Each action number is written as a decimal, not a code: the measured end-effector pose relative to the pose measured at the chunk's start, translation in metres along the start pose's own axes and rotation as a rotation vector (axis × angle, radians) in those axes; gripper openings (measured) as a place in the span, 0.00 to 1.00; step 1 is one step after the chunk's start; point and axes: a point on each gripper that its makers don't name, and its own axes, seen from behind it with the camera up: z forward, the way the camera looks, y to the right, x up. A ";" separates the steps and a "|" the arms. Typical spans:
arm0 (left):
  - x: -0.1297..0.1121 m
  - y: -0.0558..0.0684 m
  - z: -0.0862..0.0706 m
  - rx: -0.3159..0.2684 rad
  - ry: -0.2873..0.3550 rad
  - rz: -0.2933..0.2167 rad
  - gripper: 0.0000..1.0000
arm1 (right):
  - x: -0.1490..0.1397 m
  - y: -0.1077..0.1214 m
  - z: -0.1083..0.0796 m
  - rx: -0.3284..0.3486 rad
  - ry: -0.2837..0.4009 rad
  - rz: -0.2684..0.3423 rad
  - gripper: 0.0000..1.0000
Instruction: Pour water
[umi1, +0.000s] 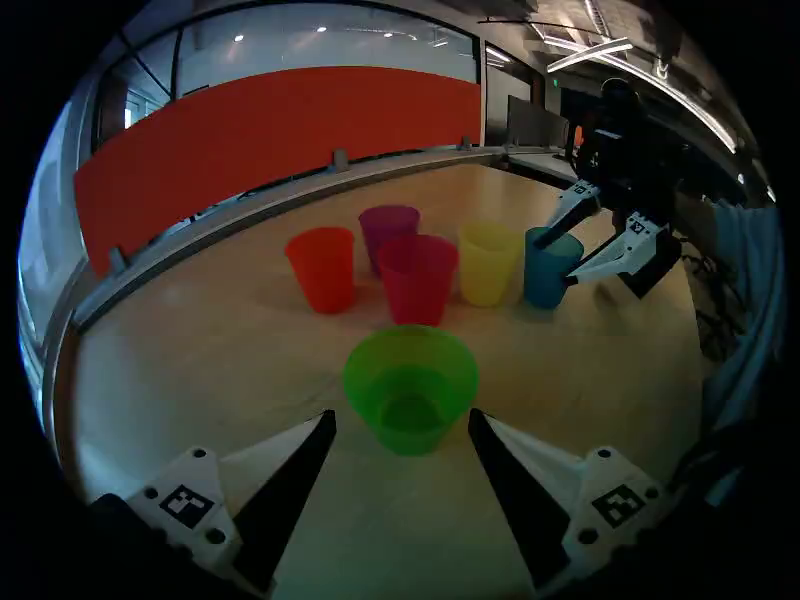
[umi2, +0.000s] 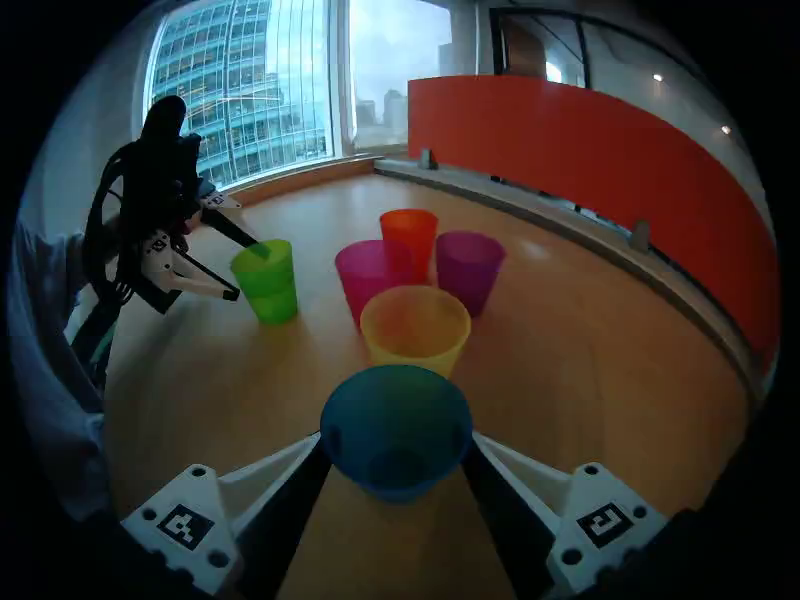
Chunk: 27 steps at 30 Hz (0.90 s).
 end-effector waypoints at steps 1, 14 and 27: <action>0.000 0.000 0.000 0.000 0.001 0.000 0.98 | -0.001 0.000 0.000 -0.001 -0.001 0.001 0.90; 0.002 0.003 -0.004 -0.008 0.009 -0.001 0.99 | -0.008 -0.002 -0.002 -0.004 -0.019 0.020 1.00; 0.000 -0.001 -0.020 0.020 0.028 -0.010 0.99 | -0.017 0.000 -0.020 -0.042 -0.001 0.040 1.00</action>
